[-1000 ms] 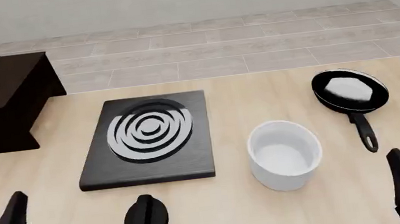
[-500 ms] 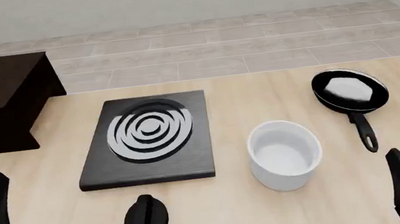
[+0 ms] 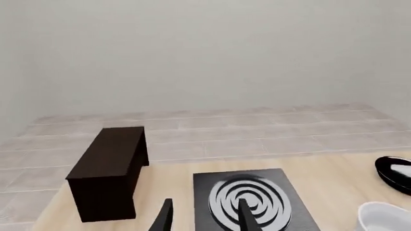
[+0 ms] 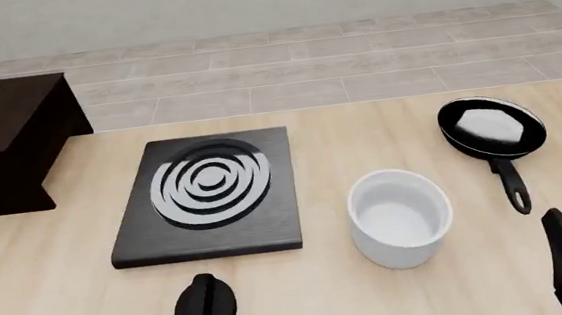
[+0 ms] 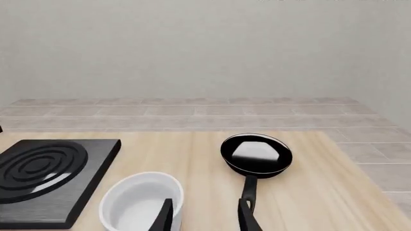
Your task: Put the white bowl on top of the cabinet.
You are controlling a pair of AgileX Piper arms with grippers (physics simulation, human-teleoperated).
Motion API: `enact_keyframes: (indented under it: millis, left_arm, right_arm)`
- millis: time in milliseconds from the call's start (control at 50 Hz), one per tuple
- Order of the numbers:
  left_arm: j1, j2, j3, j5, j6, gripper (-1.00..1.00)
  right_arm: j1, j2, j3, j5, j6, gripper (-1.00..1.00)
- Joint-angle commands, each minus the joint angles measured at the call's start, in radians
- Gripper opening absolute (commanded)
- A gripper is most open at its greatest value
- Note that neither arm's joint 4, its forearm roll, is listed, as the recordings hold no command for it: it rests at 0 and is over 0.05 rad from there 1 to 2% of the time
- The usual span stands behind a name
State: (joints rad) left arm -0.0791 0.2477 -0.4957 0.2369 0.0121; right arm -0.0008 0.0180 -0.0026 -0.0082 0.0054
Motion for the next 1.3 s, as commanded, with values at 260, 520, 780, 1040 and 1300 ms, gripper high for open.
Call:
enact_keyframes:
  millis: [260, 520, 780, 1040, 1300]
  left_arm:
    - [-0.349, 0.27, -0.349, 0.148, 0.088, 1.0]
    - [-0.603, 0.577, -0.508, 0.173, 0.163, 1.0]
    - [-0.732, 0.795, -0.607, 0.169, 0.177, 1.0]
    - [-0.877, 1.008, -0.753, 0.246, 0.245, 1.0]
    - [-0.973, 1.154, -0.789, 0.252, 0.237, 1.0]
  right_arm:
    - [0.0, -0.005, 0.0, 0.001, -0.004, 1.0]
    - [0.0, -0.002, 0.001, -0.003, -0.004, 1.0]
    - [0.0, -0.001, 0.001, -0.003, -0.003, 1.0]
    - [0.0, 0.001, 0.001, -0.005, -0.003, 1.0]
    - [0.0, 0.003, 0.001, -0.006, -0.002, 1.0]
